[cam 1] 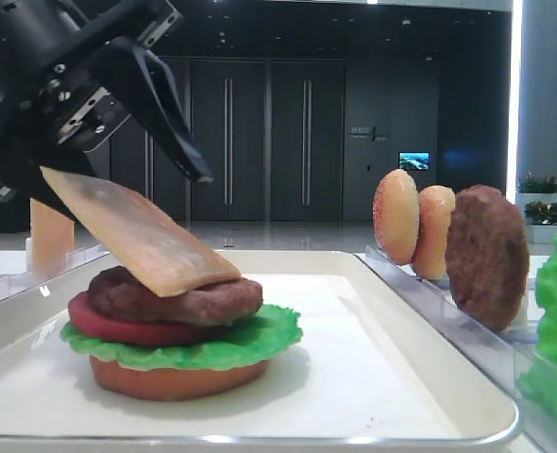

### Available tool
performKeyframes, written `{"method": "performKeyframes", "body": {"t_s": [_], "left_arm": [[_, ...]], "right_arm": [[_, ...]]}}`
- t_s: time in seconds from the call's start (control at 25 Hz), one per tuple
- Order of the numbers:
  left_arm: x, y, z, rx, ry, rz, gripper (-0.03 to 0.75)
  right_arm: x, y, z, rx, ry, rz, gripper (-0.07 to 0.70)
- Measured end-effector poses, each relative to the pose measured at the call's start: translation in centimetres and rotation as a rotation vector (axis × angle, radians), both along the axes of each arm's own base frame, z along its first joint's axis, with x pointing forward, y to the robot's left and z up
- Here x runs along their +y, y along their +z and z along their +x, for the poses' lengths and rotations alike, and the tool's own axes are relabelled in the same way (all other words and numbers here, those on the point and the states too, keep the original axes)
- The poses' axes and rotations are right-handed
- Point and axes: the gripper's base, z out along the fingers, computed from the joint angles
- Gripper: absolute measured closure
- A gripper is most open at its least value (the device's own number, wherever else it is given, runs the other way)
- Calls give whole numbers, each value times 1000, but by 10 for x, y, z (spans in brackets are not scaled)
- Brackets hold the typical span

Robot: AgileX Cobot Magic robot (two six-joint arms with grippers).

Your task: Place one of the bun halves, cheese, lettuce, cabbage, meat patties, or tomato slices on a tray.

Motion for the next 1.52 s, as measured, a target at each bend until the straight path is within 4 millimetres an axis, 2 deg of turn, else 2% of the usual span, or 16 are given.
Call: {"method": "performKeyframes", "body": {"t_s": [0.48,0.64,1.2,1.36,1.52], "left_arm": [[1,24,11,26,-74,148,265],[7,25,10,41,-103,222,265],[13,23,12,27,-115,317,265],[11,34,19,-16,-128,324,265],[11,58,34,-115,-159,368,265]], "right_arm": [[0,0,0,0,0,0,341],[0,0,0,0,0,0,341],[0,0,0,0,0,0,341],[0,0,0,0,0,0,341],[0,0,0,0,0,0,341]]}}
